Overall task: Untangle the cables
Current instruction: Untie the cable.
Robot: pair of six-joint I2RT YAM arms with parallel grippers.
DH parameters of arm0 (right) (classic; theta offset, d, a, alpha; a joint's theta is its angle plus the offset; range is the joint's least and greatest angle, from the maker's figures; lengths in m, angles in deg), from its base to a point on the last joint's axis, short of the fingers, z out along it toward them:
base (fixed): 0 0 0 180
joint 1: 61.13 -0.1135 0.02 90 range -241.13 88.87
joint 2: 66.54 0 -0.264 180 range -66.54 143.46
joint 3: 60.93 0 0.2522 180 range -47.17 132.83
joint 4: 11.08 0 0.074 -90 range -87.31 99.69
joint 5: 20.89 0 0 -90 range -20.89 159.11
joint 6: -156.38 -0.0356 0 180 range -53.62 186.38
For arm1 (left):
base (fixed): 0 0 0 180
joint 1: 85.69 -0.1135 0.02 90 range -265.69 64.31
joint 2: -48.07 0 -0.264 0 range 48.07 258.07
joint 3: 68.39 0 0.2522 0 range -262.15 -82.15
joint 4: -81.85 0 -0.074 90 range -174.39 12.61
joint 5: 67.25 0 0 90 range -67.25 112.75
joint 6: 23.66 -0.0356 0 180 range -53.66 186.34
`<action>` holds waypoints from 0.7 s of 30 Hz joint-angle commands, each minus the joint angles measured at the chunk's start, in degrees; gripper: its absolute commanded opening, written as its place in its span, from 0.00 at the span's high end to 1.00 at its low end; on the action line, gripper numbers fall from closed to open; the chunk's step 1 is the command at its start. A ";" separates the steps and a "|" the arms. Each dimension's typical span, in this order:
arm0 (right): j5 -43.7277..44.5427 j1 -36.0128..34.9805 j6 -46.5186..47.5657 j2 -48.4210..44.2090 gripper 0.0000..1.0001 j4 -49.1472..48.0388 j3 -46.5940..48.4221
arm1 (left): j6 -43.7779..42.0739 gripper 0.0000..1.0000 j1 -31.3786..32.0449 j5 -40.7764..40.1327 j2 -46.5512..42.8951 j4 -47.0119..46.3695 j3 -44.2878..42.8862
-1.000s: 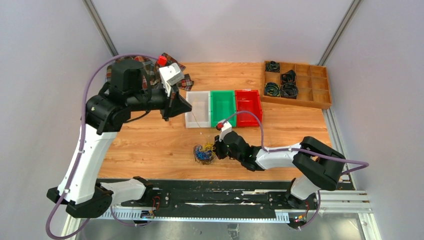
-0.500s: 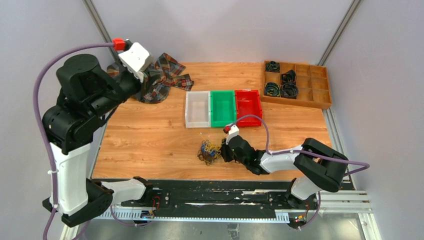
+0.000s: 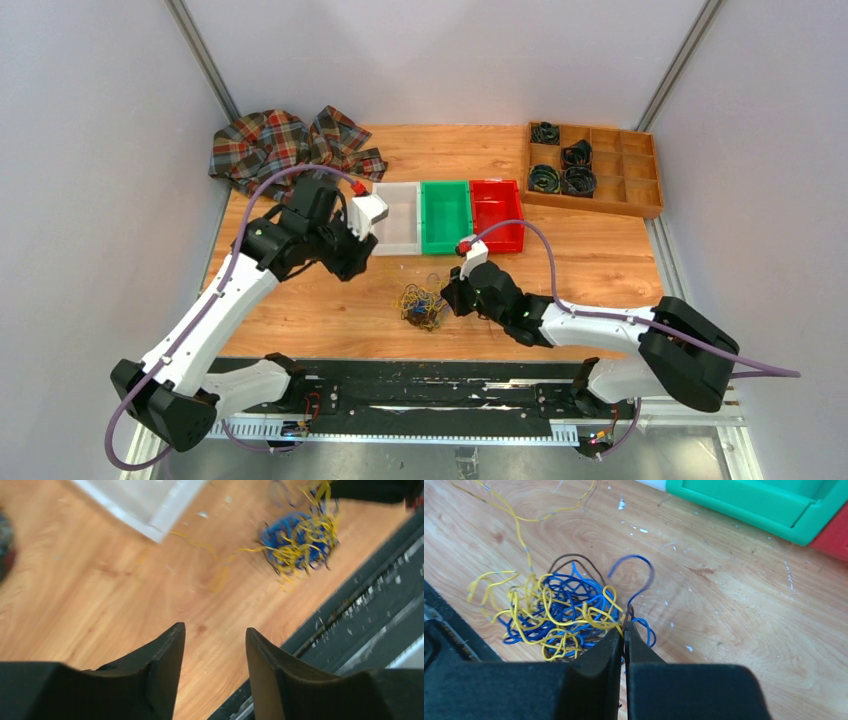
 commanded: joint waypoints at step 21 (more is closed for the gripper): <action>-21.84 0.66 -3.40 -0.24 0.99 0.31 13.80 | -6.52 0.25 0.47 32.72 9.33 -8.36 9.64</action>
